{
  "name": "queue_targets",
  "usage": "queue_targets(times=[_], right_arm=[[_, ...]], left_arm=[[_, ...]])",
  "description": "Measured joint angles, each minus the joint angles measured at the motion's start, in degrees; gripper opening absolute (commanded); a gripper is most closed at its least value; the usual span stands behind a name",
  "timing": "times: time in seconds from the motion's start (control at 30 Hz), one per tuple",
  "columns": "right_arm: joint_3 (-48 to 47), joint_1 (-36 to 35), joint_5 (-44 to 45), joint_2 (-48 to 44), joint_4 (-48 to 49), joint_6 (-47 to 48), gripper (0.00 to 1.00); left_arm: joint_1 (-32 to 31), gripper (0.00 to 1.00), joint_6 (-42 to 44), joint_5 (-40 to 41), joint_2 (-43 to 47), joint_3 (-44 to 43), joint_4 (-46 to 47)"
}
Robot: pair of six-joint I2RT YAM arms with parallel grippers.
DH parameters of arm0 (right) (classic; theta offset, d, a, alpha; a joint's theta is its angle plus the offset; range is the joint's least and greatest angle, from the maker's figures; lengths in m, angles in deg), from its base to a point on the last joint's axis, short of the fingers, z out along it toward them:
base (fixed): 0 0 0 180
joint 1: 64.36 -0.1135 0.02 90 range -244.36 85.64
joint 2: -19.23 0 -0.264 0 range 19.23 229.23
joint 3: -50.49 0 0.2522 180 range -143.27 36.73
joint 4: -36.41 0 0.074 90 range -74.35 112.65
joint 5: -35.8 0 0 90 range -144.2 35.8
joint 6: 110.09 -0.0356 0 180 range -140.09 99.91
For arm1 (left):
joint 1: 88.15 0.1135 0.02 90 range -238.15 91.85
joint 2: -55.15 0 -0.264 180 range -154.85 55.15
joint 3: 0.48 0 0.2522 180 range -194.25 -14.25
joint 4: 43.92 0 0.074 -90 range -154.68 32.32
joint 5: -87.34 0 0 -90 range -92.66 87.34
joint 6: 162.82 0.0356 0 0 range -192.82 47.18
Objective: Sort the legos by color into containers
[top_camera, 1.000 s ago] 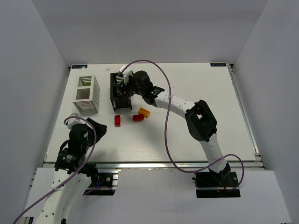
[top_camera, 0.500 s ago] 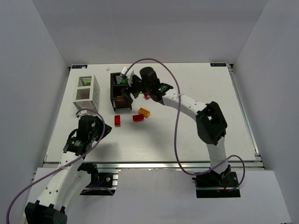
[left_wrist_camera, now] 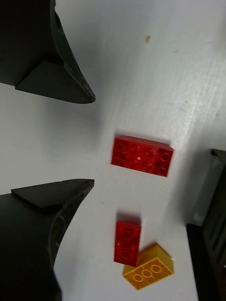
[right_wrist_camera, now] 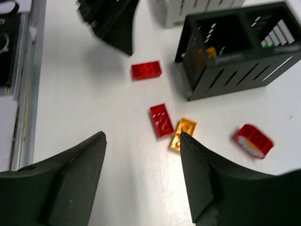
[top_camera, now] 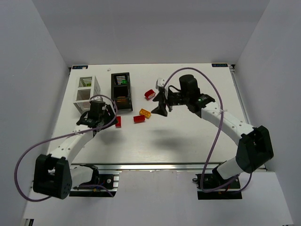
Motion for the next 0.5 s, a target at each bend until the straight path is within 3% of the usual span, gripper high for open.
queue_targets(times=[0.27,0.5], right_arm=[[6.6,4.5,-0.96,-3.43,-1.36,-1.16,0.74],[6.84,6.49,-1.2,-4.48,-1.14,-2.4,0.74]], left_arm=[[-0.13,0.75,6.6,1.05,-12.11,-6.43,4.72],[-0.59,0.75,9.64,1.9,-15.21,-6.95,7.67]])
